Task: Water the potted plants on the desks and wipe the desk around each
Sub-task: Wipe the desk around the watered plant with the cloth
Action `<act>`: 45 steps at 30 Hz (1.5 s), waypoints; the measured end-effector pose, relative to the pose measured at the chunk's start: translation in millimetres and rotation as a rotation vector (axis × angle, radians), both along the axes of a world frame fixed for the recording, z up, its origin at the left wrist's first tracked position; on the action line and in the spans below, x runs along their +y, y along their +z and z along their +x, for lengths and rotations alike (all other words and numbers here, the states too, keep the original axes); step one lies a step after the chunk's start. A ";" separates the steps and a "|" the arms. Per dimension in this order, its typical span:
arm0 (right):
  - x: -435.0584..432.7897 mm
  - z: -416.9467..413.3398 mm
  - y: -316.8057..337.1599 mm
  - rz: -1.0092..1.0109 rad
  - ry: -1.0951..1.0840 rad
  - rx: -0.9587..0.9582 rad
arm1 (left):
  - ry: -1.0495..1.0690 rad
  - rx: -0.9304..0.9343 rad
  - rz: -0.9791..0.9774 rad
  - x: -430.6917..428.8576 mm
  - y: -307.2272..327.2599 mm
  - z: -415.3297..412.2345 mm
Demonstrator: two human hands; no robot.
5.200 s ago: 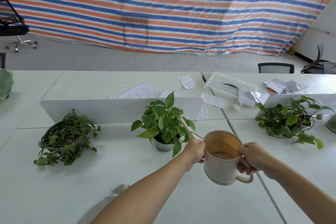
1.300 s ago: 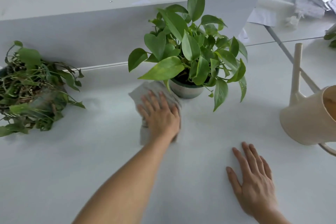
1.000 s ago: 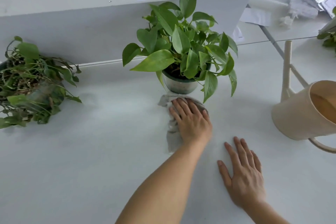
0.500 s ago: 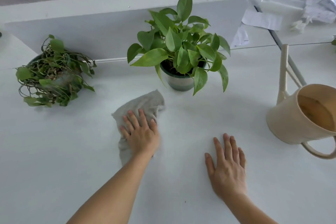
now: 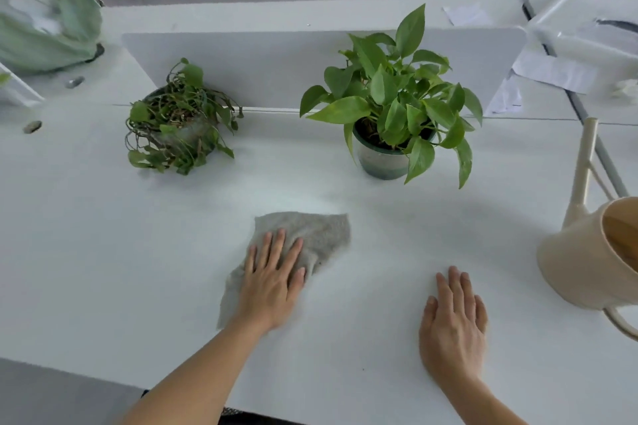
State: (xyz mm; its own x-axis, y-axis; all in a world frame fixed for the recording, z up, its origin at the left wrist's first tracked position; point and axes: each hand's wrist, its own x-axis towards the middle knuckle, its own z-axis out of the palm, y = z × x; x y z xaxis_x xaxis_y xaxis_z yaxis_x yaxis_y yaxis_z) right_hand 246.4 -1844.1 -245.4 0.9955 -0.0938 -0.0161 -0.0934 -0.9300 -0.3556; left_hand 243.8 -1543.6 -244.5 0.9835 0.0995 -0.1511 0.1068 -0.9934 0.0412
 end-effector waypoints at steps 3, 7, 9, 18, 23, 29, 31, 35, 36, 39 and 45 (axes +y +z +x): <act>-0.8 0.5 -0.8 -0.023 -0.002 -0.025 | 0.051 0.065 0.000 10.3 6.7 -2.8; 0.6 -1.9 -1.6 -0.083 -0.004 0.009 | 0.039 0.200 -0.182 16.9 34.4 15.3; 5.1 1.1 7.0 -0.135 -0.022 0.060 | 0.120 0.197 -0.427 34.7 59.1 28.4; 144.5 43.6 55.5 -0.132 0.150 0.004 | 0.387 -0.507 -0.389 212.1 148.2 110.6; 245.3 78.0 62.5 -0.040 0.232 -0.095 | 0.205 -0.363 -0.115 289.6 158.3 154.3; 323.5 107.4 95.9 0.132 0.217 -0.039 | 0.176 -0.506 -0.199 313.7 152.6 152.7; 360.2 142.3 123.4 0.375 0.096 0.078 | 0.392 -0.582 -0.349 319.1 146.9 145.6; 433.5 228.5 162.9 0.853 -0.075 0.410 | 0.924 -0.427 -0.915 331.3 140.7 149.5; 449.2 241.7 166.5 0.918 -0.094 0.478 | 0.979 -0.362 -1.080 336.6 141.6 155.9; 476.6 255.6 166.2 1.008 -0.155 0.582 | 0.970 -0.301 -1.338 348.1 147.2 178.9; 505.6 242.6 154.8 1.069 -0.176 0.624 | 1.048 -0.317 -1.340 380.8 152.3 195.7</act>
